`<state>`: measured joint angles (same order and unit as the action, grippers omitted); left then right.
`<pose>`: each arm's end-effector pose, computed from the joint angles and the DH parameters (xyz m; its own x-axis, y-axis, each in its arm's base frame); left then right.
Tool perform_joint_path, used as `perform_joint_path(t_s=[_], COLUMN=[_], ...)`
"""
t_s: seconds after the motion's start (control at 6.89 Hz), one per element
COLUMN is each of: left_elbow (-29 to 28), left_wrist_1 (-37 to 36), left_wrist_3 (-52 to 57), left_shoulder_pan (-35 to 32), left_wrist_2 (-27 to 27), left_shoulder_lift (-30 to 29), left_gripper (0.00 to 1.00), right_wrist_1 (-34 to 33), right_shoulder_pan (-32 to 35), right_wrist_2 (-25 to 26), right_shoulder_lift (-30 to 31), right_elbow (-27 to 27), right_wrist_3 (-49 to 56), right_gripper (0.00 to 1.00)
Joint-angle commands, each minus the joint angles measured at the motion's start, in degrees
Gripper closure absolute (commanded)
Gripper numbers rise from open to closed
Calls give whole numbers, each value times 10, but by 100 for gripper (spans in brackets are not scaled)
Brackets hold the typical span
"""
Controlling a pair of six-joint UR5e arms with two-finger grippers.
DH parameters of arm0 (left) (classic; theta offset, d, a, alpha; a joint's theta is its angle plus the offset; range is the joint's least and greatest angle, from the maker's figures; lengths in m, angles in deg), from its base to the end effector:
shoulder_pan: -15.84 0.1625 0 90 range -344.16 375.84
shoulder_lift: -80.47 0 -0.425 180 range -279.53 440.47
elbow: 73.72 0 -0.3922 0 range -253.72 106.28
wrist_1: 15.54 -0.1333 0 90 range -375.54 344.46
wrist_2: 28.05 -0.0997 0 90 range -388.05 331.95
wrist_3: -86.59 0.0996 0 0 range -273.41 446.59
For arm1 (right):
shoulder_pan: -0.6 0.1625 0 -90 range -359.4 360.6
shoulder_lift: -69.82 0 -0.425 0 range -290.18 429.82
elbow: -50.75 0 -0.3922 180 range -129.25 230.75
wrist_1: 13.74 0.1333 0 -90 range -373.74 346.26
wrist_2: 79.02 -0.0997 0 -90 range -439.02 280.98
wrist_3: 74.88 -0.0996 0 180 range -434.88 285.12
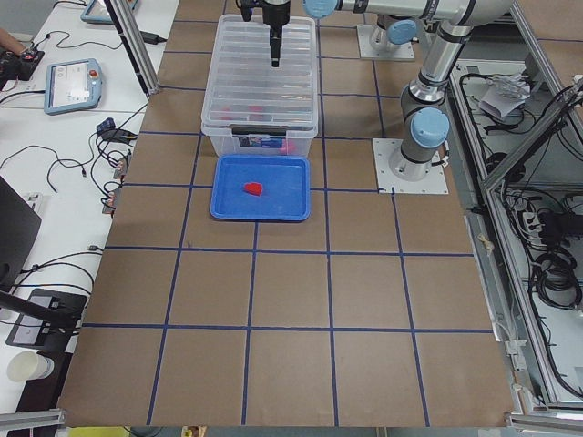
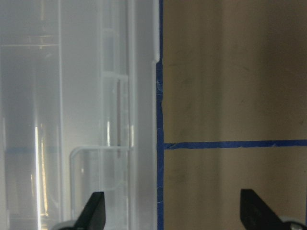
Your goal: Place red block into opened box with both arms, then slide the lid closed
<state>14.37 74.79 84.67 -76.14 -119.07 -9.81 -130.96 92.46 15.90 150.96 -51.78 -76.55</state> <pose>-0.1486 -0.4912 0.5014 -0.9999 0.0006 -0.0170 0.0010 0.9997 -0.0233 0.1422 -0.5356 0.3508 -0.9966 0.0054 0.0823 -0.0032 0.9946 -0.1040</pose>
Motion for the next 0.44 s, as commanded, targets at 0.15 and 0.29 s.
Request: perform_joint_path(t_s=[0.15,0.29], left_elbow=[1,1], left_wrist_1=[0,0], left_wrist_3=[0,0], left_shoulder_pan=[0,0], left_wrist_2=[-1,-1], left_shoulder_lift=[0,0], left_gripper=[0,0], right_wrist_1=[3,5], right_shoulder_pan=[-6,-16], right_wrist_2=[81,97], right_shoulder_lift=[-1,0], right_elbow=[-2,-2], right_wrist_3=[-1,-3], right_gripper=[0,0])
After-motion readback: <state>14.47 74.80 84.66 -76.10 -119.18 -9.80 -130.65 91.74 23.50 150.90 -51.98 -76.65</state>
